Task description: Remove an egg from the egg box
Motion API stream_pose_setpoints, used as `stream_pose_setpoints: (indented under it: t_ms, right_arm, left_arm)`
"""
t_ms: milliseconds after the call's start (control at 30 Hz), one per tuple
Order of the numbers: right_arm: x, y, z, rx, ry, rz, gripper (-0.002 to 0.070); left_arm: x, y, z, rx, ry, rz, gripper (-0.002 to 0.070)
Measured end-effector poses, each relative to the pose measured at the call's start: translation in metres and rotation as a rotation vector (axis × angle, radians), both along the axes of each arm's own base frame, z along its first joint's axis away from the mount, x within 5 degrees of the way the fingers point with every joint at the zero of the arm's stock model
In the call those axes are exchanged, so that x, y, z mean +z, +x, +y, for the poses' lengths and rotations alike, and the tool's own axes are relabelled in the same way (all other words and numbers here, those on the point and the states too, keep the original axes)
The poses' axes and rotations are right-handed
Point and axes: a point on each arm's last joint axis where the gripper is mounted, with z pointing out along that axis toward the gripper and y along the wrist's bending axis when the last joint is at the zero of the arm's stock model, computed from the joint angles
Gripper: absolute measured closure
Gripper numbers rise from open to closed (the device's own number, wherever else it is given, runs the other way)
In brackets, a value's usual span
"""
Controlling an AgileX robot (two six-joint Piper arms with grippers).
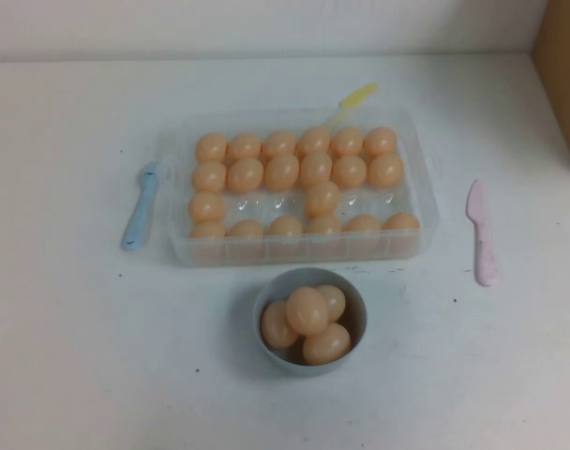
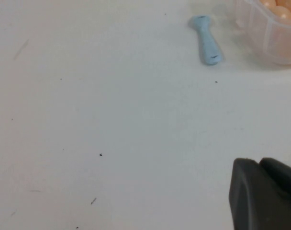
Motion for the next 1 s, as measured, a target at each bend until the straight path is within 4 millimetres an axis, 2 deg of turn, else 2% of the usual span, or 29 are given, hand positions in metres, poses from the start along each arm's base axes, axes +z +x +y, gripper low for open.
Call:
stream_pose_setpoints:
  t_ms: [200,433,767,867,1000]
  right_arm:
    - [-0.02,-0.022,-0.021,0.003,0.042,-0.047,0.0692]
    - [-0.033,-0.026,-0.032,-0.004,0.062,-0.21,0.0693]
    - [-0.044,-0.025,-0.032,-0.008,0.072,-0.217,0.0692]
    - [-0.056,-0.025,-0.03,-0.021,0.116,-0.192,0.0693]
    - [-0.081,-0.028,-0.03,-0.052,0.224,-0.209,0.0693]
  left_arm:
    - [0.0,0.0,0.0,0.0,0.0,0.0,0.068]
    - [0.0,0.0,0.0,0.0,0.0,0.0,0.0679]
    - [0.0,0.0,0.0,0.0,0.0,0.0,0.068]
    - [0.0,0.0,0.0,0.0,0.0,0.0,0.0679]
    - [0.0,0.0,0.0,0.0,0.0,0.0,0.0679]
